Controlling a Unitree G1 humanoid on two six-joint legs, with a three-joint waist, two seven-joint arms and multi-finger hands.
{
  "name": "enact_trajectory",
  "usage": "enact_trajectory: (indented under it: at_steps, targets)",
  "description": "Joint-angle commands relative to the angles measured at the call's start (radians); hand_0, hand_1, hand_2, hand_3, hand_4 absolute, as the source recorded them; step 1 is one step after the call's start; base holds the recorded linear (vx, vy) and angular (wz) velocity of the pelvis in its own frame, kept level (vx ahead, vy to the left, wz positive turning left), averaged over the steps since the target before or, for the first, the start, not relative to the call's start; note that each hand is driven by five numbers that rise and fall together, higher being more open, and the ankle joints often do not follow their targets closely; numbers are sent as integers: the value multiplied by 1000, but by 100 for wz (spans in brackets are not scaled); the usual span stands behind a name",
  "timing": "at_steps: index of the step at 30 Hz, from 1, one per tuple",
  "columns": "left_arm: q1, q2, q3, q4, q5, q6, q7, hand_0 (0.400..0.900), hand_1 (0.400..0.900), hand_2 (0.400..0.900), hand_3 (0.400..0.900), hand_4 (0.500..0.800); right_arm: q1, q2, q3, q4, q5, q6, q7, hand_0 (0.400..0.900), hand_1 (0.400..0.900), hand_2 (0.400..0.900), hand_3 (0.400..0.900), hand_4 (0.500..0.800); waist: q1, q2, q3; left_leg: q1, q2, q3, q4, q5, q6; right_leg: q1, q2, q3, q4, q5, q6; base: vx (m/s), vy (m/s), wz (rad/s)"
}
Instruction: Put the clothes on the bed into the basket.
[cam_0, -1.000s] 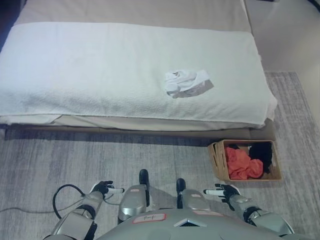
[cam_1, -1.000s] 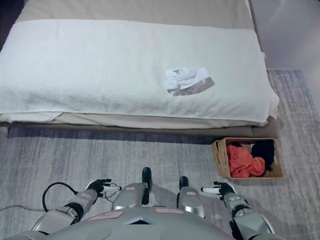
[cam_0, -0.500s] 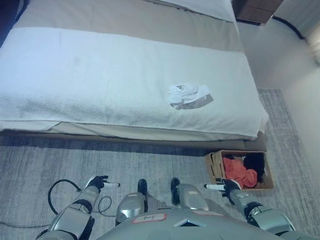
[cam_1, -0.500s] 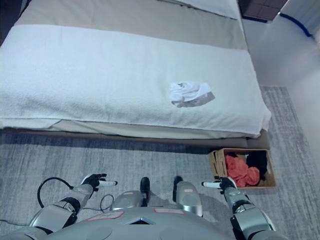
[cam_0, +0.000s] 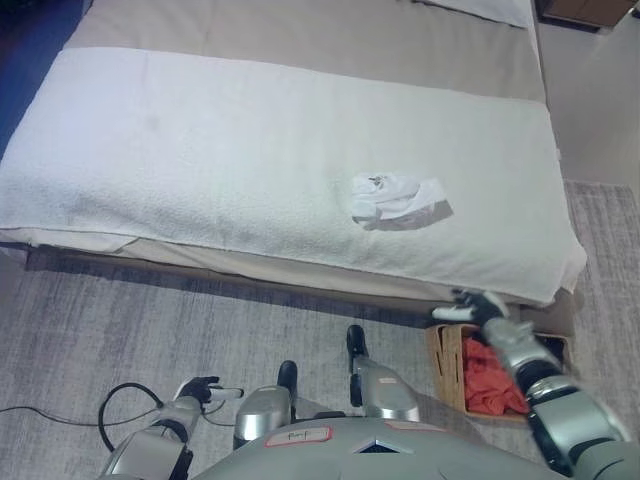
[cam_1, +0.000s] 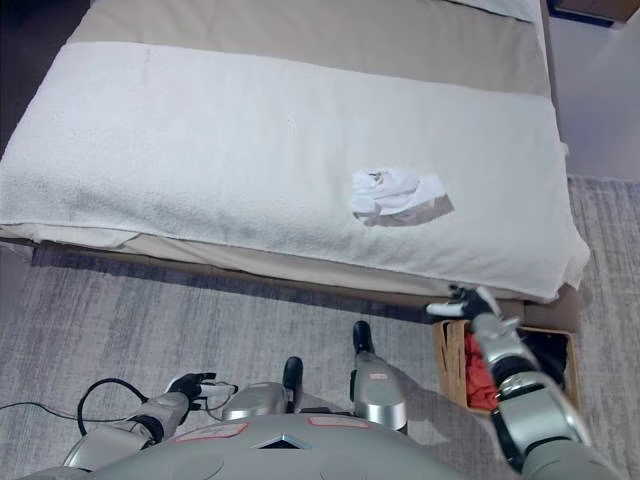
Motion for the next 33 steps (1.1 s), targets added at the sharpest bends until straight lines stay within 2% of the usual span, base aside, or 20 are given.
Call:
enact_trajectory:
  at_steps: [1, 3, 8, 14, 22, 29, 31, 33]
  targets:
    - [-22, 21, -43, 16, 5, -11, 7, 900, 900, 900, 900, 800, -234, -127, 82, -50, -55, -63, -43, 900, 900, 900, 900, 800, 8, 13, -29, -34, 20, -18, -2, -16, -43, -55, -26, 23, 93, -90, 11, 74, -173, 28]
    - [-18, 1, -65, 9, -5, -14, 11, 900, 900, 900, 900, 800, -330, -139, 137, -57, -66, -66, -53, 900, 900, 900, 900, 800, 10, 31, -24, -54, 25, -16, 1, -7, -50, -57, -23, 13, 79, -92, 7, 59, -135, 17]
    - [-5, -21, -111, 6, -33, -20, 17, 900, 900, 900, 900, 800, -607, -138, 264, 73, -80, -67, -76, 900, 900, 900, 900, 800, 38, 60, -6, -90, 29, -8, -6, 18, -61, -66, -21, -4, 57, -90, 1, 36, -90, 6]
    - [-6, -2, -159, -28, -60, -34, 12, 900, 900, 900, 900, 800, -822, -92, 381, 191, -140, -56, -86, 900, 900, 900, 900, 800, 75, 86, 37, -141, 25, -14, -23, 50, -69, -102, -28, -19, 49, -82, 0, -29, -35, 9]
    - [-18, 13, -197, -88, -101, -50, 20, 900, 900, 900, 900, 800, -946, -82, 449, 244, -204, -41, -105, 900, 900, 900, 900, 800, 120, 146, 110, -212, 7, -33, -31, 88, -75, -159, -52, -41, 64, -77, 1, -31, 5, 16]
    - [-5, 22, -213, -139, -117, -57, 18, 900, 900, 900, 900, 800, -979, -146, 447, 281, -207, -34, -113, 900, 900, 900, 900, 800, 147, 207, 152, -258, -6, -70, -36, 116, -83, -208, -68, -71, 126, -100, -5, -23, -9, 31]
    - [1, 25, -221, -163, -122, -59, 17, 900, 900, 900, 900, 800, -998, -176, 453, 290, -214, -32, -117, 900, 900, 900, 900, 800, 158, 237, 171, -275, -12, -86, -38, 127, -85, -239, -74, -83, 168, -115, -8, -51, -6, 30]
    - [2, 27, -223, -170, -123, -60, 18, 900, 900, 900, 900, 800, -1008, -185, 458, 291, -218, -31, -115, 900, 900, 900, 900, 800, 160, 244, 178, -282, -15, -92, -38, 131, -87, -250, -74, -88, 184, -122, -9, -40, -13, 19]
